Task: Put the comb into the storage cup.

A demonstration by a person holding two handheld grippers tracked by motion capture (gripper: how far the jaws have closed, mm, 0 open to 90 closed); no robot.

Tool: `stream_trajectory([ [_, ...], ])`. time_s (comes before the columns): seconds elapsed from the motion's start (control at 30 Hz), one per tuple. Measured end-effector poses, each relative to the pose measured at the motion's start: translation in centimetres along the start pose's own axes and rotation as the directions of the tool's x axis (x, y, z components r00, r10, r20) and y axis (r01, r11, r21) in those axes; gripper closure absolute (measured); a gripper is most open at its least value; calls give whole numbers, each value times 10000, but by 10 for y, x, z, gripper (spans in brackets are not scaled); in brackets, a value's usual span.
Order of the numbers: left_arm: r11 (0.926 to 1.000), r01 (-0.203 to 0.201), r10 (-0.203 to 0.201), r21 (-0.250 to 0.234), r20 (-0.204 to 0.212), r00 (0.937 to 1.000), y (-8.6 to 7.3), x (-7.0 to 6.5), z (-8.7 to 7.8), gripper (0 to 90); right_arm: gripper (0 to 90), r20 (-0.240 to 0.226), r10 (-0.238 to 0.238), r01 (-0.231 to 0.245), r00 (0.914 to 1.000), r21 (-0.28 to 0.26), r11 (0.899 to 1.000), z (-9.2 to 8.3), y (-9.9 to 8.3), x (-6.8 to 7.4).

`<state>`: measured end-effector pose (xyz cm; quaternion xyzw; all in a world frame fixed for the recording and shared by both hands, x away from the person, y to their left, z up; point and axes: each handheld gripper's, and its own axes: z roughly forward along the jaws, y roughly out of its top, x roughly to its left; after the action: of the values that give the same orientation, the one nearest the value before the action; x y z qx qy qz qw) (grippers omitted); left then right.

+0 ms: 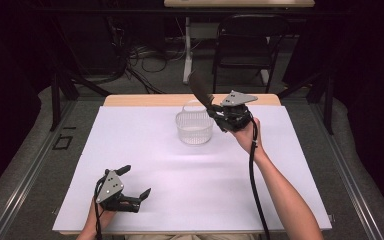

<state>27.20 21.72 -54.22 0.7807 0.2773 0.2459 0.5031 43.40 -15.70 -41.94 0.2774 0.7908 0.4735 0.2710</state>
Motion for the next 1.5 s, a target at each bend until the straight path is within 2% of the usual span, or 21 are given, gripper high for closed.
stream_trajectory([
  [0.63,10000,5,-5,-4,3,10000,0,0,0,3,724,0,-184,184,9998,-326,9993,4,10,1],
  [1.5,10000,0,0,-20,2,10000,0,0,0,3,724,218,-143,164,9997,-1002,9948,17,11,-4],
])
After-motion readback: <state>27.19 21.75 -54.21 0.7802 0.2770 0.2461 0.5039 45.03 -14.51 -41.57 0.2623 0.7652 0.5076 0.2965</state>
